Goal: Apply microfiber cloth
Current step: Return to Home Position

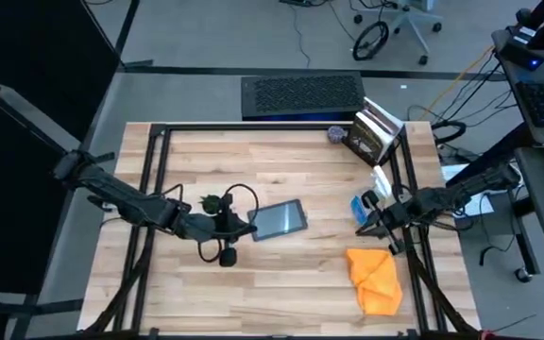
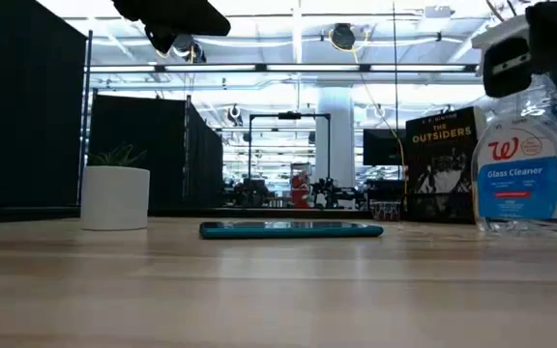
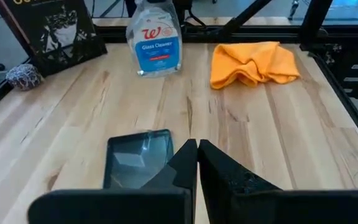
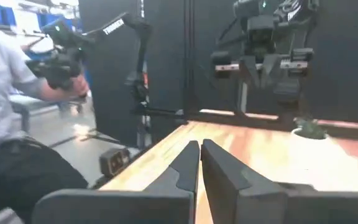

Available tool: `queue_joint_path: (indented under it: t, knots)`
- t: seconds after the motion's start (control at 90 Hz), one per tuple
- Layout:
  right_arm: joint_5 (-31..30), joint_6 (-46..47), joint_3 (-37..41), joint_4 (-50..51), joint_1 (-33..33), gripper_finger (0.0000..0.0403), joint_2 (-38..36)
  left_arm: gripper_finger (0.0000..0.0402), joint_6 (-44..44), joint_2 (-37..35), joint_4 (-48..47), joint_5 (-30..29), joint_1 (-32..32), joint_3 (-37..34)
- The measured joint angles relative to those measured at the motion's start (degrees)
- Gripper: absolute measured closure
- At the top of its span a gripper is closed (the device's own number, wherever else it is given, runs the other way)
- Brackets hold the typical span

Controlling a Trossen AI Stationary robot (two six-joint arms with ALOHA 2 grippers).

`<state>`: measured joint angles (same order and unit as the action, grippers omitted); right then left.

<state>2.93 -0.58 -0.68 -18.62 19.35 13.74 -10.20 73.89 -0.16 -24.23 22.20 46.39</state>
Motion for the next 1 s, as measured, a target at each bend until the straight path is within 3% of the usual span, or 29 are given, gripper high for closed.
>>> queue_joint_path:
  t: [0.156,0.333,0.4,0.711,0.889,1.0]
  knots:
    - [-0.68,-0.51,-0.12,6.29,-4.91,0.0399,-0.05,0.0401,0.02,0.00,0.00,0.00,-0.07,0.00]
    - [15.16,0.10,-0.10,7.26,-9.02,0.0399,-0.70,0.0401,0.02,0.00,-0.40,0.00,-0.07,0.00]
    - [17.71,0.02,-0.10,8.93,-9.64,0.0399,-1.41,0.0401,0.05,0.00,-0.46,0.00,-0.07,0.00]
    - [17.67,-0.74,-0.10,14.81,-14.59,0.0399,-8.34,0.0402,-0.79,-1.09,1.38,-0.02,-0.07,-5.10]
    - [15.98,-0.18,-0.10,15.32,-16.62,0.0399,-10.64,0.0402,0.89,-8.36,10.79,2.00,-0.17,-14.65]
    - [11.77,1.43,-0.10,15.63,-17.72,0.0399,-10.74,0.0402,1.60,-14.26,16.30,5.11,-1.01,-20.98]
